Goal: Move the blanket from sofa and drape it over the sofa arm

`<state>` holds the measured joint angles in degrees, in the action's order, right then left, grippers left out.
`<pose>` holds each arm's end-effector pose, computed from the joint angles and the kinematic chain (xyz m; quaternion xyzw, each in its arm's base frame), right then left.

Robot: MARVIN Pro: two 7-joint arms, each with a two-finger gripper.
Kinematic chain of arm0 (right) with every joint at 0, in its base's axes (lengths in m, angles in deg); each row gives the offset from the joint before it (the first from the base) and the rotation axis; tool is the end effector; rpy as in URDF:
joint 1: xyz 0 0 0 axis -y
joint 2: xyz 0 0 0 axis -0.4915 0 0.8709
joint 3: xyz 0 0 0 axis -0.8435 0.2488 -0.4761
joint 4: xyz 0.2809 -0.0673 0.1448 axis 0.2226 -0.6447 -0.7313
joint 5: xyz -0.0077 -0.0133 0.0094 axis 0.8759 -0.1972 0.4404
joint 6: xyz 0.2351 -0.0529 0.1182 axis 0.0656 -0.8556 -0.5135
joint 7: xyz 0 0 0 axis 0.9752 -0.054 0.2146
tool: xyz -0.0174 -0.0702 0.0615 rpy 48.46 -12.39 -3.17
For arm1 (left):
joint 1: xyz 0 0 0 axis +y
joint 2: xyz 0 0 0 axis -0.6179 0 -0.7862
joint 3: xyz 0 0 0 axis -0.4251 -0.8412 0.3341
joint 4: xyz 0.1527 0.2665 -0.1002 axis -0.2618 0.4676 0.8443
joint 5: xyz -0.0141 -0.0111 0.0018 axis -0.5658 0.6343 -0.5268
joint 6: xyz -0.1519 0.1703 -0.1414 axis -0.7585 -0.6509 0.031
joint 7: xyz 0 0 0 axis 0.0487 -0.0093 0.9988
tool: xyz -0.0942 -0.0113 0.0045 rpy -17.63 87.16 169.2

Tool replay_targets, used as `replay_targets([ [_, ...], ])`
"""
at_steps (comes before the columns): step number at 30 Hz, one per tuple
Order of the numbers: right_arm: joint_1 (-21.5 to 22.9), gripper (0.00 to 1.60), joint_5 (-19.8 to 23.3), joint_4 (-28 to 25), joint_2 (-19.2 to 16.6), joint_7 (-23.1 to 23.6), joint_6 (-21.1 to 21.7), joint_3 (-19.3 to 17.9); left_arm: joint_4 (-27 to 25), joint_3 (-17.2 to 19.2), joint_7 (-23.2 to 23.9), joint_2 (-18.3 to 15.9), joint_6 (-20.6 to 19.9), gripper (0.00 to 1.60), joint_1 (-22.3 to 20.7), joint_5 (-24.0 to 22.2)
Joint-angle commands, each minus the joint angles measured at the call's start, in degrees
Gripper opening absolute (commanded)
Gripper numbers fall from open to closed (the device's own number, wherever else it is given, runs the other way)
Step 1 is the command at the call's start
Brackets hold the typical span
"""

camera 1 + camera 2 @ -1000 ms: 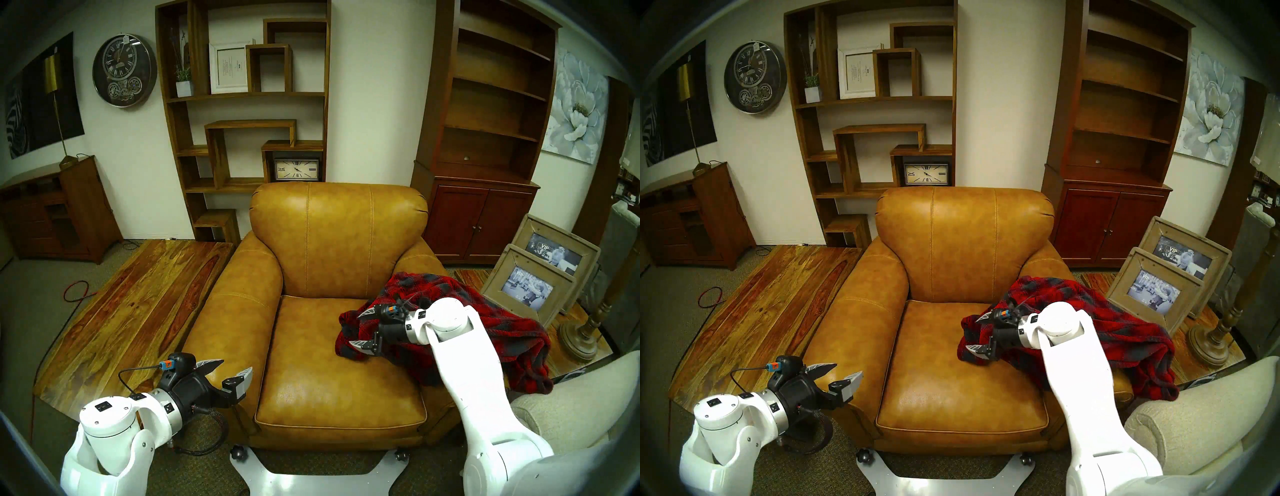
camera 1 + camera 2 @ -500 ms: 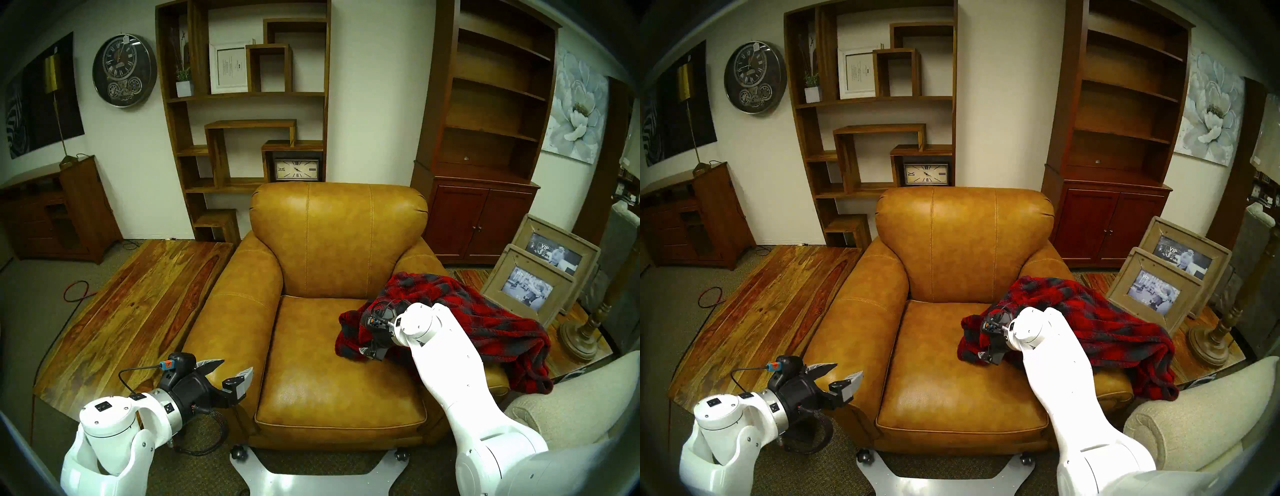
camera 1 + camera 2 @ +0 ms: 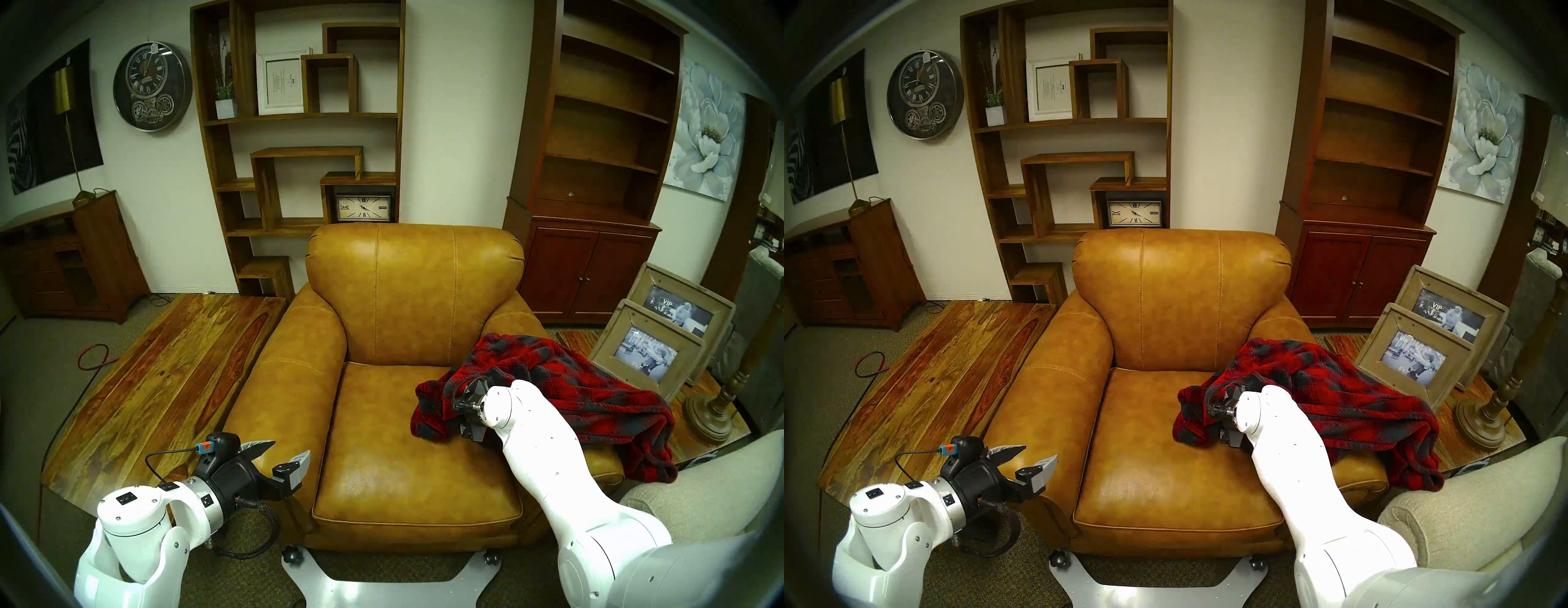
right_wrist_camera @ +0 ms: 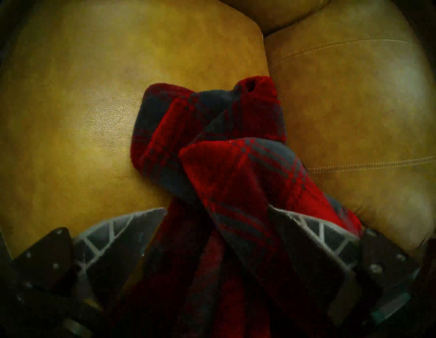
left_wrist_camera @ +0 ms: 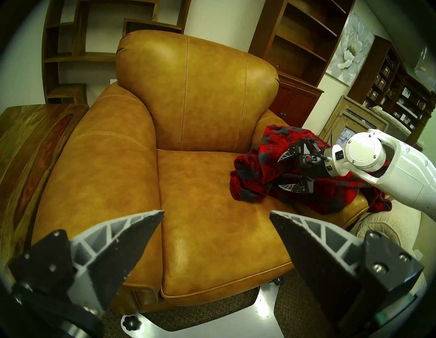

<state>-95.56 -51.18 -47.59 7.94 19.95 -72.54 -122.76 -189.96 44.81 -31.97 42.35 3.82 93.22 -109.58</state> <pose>0.4584 -0.0120 -0.4481 0.6871 0.6472 0.2780 0.1781 0.1508 0.0643 -0.3095 0.8481 -0.0735 0.4852 0.1997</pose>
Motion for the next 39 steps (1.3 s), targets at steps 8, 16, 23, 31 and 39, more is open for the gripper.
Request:
replay_targets([
  [8, 4.67, 1.60, -2.89, 9.35, 1.58, -13.80, -4.43, 1.52, -1.06, 0.05, 0.18, 0.10, -0.02, 1.60, 0.09, 0.02],
  [16, 6.47, 0.41, -1.97, 14.88, -0.66, -20.44, -7.76, -0.87, -1.04, 0.07, 0.28, 0.17, -0.01, 1.60, 0.06, 0.11],
  [23, 8.85, 0.00, 0.88, 15.07, -3.21, -26.25, -9.89, -5.46, -0.92, 0.07, 0.34, 0.21, 0.02, 1.60, -0.01, 0.19],
  [31, 12.98, 0.00, 3.74, 10.26, -8.48, -29.60, -11.16, -11.56, -0.68, 0.06, 0.44, 0.26, 0.06, 1.60, -0.12, 0.30],
  [39, 15.94, 0.00, 6.63, 5.63, -13.63, -28.46, -12.94, -17.87, -0.67, 0.07, 0.55, 0.32, 0.07, 1.60, -0.14, 0.40],
])
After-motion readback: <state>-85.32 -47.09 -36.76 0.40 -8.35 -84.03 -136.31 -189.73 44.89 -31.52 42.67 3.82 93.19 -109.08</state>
